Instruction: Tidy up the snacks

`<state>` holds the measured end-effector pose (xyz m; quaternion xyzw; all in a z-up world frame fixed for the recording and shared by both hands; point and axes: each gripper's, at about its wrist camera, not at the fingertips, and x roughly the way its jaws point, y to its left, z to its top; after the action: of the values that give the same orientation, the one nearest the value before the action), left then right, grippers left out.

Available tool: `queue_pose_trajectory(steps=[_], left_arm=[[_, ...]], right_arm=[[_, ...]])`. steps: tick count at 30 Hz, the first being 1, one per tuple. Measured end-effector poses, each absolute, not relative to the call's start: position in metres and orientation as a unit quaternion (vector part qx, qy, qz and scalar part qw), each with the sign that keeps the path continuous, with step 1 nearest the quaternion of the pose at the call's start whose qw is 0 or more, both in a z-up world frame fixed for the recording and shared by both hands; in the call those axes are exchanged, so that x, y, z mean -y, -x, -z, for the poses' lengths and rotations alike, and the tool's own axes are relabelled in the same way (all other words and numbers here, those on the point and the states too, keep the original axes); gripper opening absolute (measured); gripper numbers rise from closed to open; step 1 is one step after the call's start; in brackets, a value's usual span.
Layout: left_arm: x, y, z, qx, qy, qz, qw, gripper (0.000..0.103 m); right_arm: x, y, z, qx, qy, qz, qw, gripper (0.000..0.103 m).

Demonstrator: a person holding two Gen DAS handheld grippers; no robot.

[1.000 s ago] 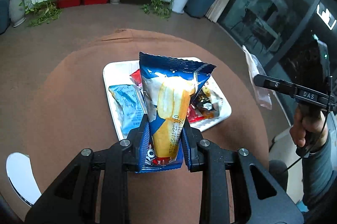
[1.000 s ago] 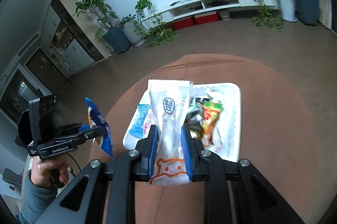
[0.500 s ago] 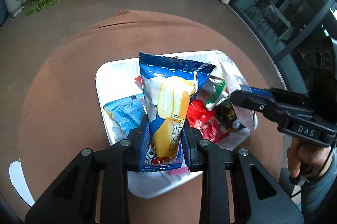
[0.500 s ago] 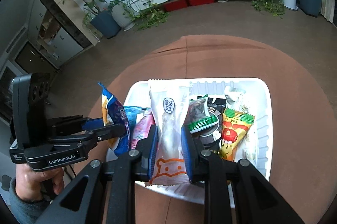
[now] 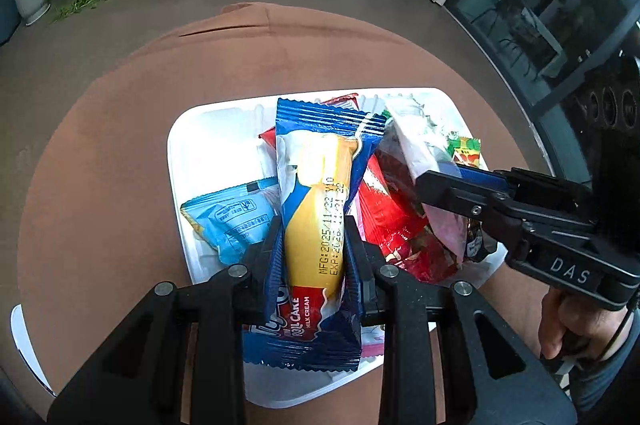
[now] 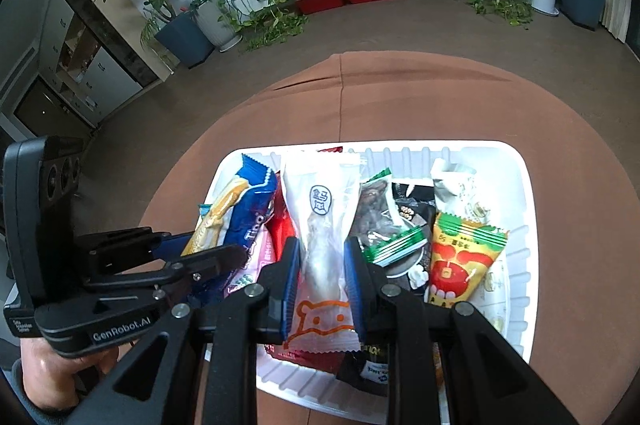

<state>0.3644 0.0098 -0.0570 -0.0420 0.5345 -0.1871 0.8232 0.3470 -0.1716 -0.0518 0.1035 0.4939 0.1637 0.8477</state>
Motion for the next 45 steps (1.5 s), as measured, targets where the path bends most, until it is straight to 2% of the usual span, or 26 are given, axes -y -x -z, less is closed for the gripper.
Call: queue_pose_trajectory(steps=[17, 22, 26, 28, 32, 35, 37, 41, 43, 45], left_arm=[[0.004, -0.361, 0.079, -0.524, 0.043, 0.176, 0.832, 0.026], [0.001, -0.358, 0.076, -0.524, 0.045, 0.176, 0.832, 0.026], [0.003, -0.356, 0.072, -0.519, 0.042, 0.175, 0.836, 0.03], [0.004, -0.354, 0.071, -0.516, 0.039, 0.178, 0.837, 0.044], [0.005, -0.349, 0.065, -0.507, 0.039, 0.18, 0.842, 0.051], [0.009, -0.345, 0.059, -0.502, 0.032, 0.18, 0.845, 0.059], [0.012, -0.34, 0.055, -0.497, 0.023, 0.182, 0.848, 0.07], [0.01, -0.33, 0.043, -0.483, 0.017, 0.17, 0.859, 0.077], [0.007, -0.322, 0.035, -0.474, 0.014, 0.162, 0.866, 0.092], [0.004, -0.308, 0.025, -0.456, 0.013, 0.154, 0.876, 0.103]], right_arm=[[0.176, -0.348, 0.081, -0.505, -0.11, -0.15, 0.843, 0.025], [0.174, -0.347, 0.076, -0.509, -0.098, -0.15, 0.842, 0.026], [0.175, -0.346, 0.067, -0.497, -0.1, -0.148, 0.849, 0.029], [0.173, -0.344, 0.063, -0.493, -0.097, -0.15, 0.851, 0.032], [0.173, -0.341, 0.058, -0.488, -0.092, -0.15, 0.855, 0.037], [0.174, -0.335, 0.051, -0.479, -0.092, -0.15, 0.86, 0.042], [0.174, -0.331, 0.044, -0.471, -0.088, -0.15, 0.865, 0.044], [0.179, -0.319, 0.029, -0.451, -0.097, -0.152, 0.874, 0.062], [0.187, -0.309, 0.019, -0.436, -0.11, -0.152, 0.88, 0.07], [0.195, -0.298, 0.011, -0.422, -0.131, -0.153, 0.884, 0.079]])
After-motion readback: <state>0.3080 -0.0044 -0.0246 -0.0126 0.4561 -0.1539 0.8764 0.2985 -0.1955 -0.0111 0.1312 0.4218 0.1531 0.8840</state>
